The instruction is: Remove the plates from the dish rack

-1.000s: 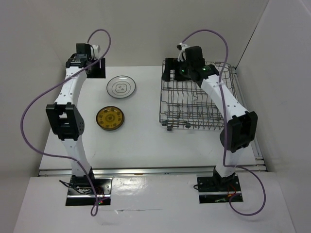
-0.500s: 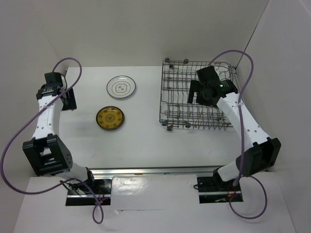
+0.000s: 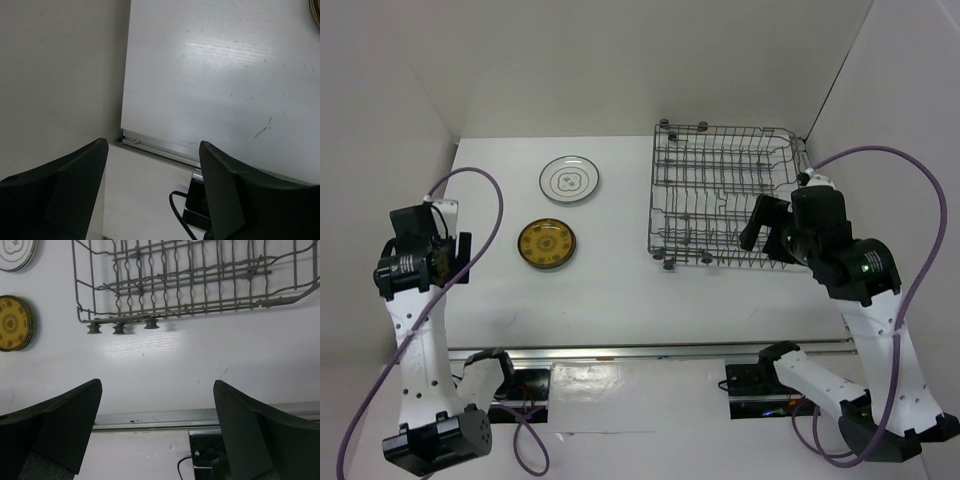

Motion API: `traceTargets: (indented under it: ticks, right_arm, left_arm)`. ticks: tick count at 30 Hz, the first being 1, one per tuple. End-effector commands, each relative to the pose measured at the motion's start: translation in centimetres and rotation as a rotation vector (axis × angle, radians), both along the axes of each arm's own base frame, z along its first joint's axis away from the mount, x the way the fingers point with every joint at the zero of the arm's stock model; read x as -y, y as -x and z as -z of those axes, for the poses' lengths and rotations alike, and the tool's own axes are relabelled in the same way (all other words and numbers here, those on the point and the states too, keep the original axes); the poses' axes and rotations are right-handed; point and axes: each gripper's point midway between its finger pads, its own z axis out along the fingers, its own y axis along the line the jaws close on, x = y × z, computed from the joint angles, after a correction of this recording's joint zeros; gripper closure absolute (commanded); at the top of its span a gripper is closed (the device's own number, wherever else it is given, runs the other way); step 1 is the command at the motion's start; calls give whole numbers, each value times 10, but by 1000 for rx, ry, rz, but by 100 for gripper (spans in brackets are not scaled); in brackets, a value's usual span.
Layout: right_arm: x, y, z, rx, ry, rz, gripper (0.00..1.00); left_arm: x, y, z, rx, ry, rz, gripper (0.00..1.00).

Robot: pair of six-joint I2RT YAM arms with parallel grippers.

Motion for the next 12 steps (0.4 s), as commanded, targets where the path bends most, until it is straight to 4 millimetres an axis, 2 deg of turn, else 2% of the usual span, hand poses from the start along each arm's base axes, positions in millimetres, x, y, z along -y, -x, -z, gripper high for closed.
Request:
traceTargets:
  ticks: [1,5,12]
  right_arm:
    - [-9,11,5,-49,-39,-47,0]
    - [-8,20,8,-92,-32,-53,0]
    - [-10,21,4,-60,-27,-99,0]
  left_arm:
    - [10,23,11,-65,31,17,13]
    - [26,39,20,-77,113,-1,13]
    - [34,39,20,-36,153,-11,13]
